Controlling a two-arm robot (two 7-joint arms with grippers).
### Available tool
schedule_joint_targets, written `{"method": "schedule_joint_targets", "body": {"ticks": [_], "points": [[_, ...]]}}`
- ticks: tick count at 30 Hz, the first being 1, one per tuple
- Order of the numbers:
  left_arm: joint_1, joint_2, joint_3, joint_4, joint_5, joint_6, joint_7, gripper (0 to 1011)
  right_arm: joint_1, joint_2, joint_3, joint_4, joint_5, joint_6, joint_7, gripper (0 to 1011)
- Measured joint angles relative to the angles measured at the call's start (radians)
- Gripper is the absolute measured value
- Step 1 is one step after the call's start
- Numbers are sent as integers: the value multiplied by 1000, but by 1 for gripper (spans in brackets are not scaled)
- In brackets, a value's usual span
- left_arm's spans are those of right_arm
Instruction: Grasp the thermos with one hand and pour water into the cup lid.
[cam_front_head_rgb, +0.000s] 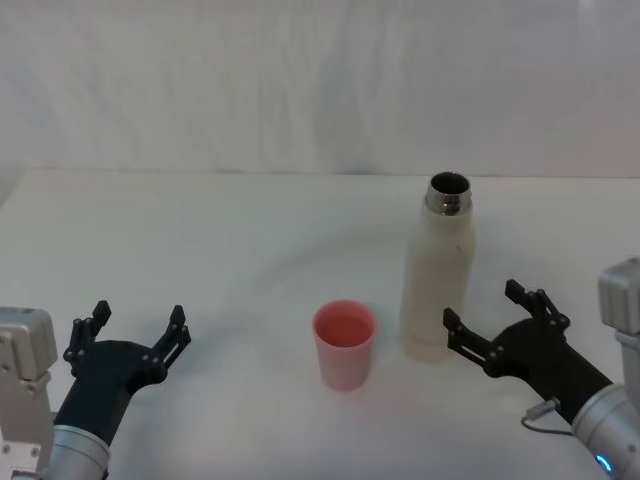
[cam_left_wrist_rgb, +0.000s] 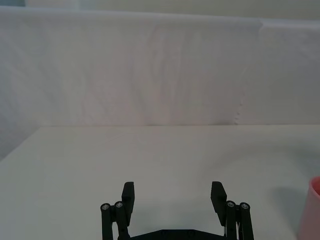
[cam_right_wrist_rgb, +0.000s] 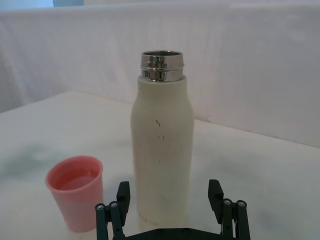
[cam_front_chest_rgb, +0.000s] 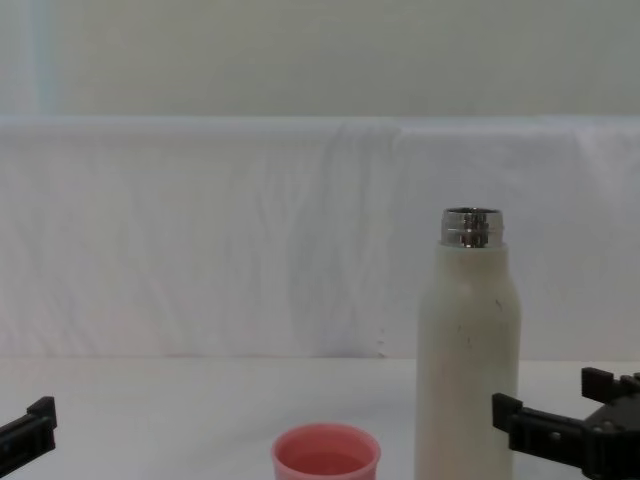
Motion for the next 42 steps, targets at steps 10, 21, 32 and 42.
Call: {"method": "schedule_joint_targets", "body": {"ticks": [10,21,32,42], "points": [[0,0,0,0,0,0,0,1001,-72,15,10,-54,6,-44,2,1003],[0,0,0,0,0,0,0,1001,-83,-20,-28,-27,-40,-114,-14,1003],[0,0,0,0,0,0,0,1001,-53,-57,-41,24,-57,-124,-13,1003],[0,0,0,0,0,0,0,1001,-48,-63,-45,35,-53,-124,-5,1003]]}}
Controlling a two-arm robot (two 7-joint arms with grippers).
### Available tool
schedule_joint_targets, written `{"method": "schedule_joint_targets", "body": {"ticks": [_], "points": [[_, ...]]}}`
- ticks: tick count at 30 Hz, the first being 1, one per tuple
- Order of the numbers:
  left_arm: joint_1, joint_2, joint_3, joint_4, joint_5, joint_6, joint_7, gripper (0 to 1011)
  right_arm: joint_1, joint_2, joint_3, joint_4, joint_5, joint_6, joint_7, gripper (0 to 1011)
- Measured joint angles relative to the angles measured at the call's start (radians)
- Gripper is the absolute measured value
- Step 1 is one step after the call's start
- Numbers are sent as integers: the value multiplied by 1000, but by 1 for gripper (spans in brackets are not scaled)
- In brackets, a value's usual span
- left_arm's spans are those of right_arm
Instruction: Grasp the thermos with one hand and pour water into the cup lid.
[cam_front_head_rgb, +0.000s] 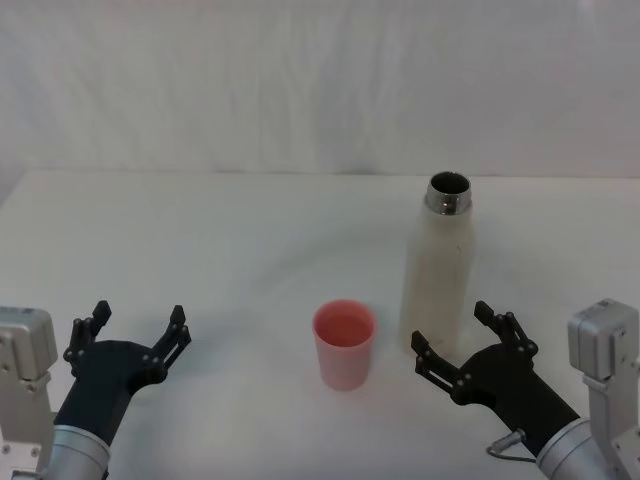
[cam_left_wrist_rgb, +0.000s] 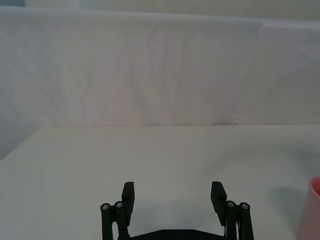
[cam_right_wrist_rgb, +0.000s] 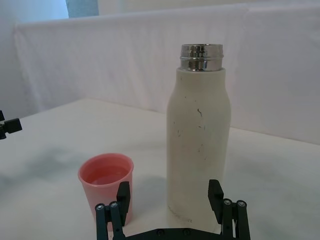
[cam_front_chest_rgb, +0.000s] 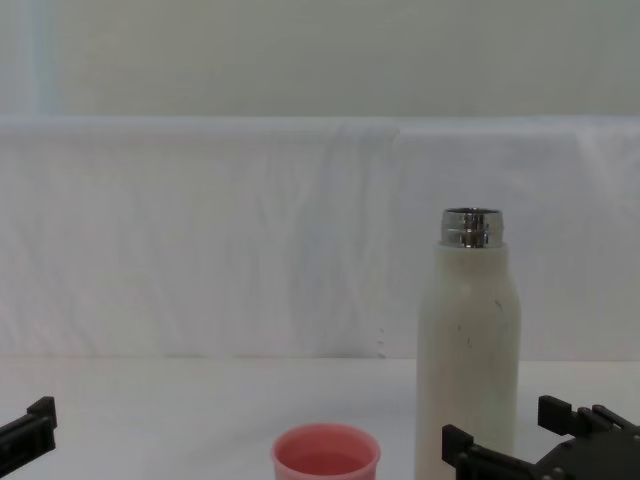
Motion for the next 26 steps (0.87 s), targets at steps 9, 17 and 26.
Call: {"method": "schedule_joint_targets", "body": {"ticks": [9,17,26], "points": [[0,0,0,0,0,0,0,1001,-1,1,1,-2,0,0,0,1003],[0,0,0,0,0,0,0,1001,-2,1,2,-3,0,1,-1,1003],[0,0,0,0,0,0,0,1001,-2,2,2,-4,0,1,-2,1003]]}}
